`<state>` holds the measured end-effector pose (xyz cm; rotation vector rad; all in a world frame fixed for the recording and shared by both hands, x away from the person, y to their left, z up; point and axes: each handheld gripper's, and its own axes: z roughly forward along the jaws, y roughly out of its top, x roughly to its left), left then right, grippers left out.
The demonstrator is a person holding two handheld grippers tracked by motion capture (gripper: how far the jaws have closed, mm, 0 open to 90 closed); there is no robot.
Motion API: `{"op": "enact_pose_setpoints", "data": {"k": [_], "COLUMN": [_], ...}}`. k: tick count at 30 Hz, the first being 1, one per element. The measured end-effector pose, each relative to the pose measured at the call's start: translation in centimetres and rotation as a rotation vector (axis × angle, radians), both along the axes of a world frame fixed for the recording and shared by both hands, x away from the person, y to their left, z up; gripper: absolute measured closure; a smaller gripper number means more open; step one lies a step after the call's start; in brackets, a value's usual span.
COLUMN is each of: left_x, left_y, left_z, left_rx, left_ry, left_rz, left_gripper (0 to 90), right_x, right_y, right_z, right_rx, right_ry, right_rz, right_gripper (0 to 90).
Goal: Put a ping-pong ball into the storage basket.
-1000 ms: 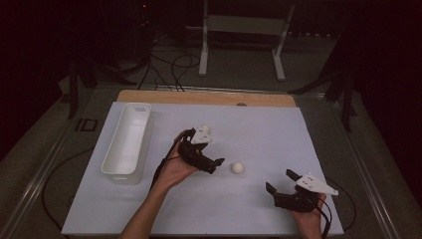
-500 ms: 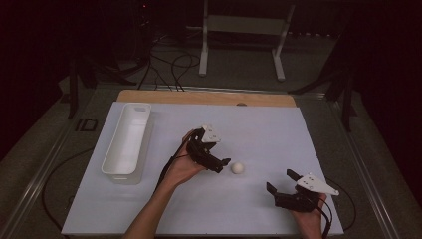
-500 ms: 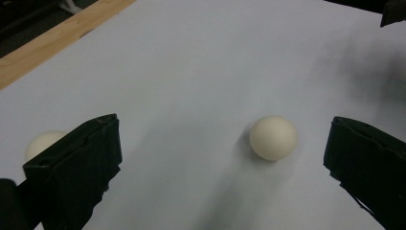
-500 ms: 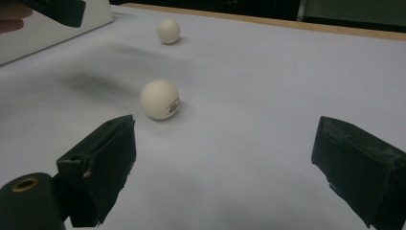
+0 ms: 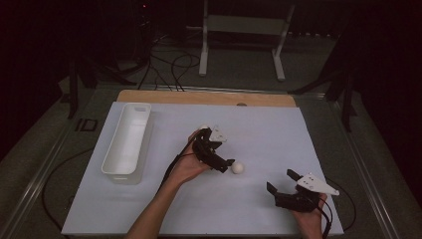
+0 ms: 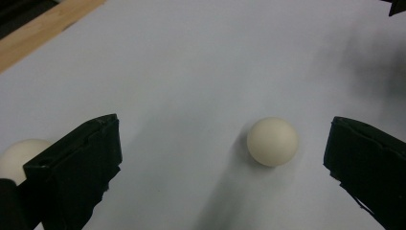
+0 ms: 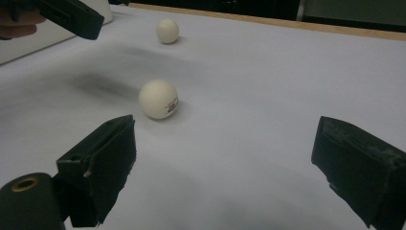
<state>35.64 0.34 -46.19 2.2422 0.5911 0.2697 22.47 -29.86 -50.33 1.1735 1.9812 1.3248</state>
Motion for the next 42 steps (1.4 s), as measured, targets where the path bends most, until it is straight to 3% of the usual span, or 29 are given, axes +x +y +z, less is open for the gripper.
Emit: {"op": "enact_pose_setpoints", "data": {"k": [42], "left_x": [0.7], "left_y": [-3.5], "left_z": [-2.2], "left_rx": [0.107], "left_ry": [0.093], "left_rz": [-0.071], "left_gripper": [0.1], "right_x": [0.0], "right_y": [0.0], "right_z": [0.0], "right_rx": [-0.002], "right_ry": [0.003], "right_rz": [0.001], "right_gripper": [7.6]}}
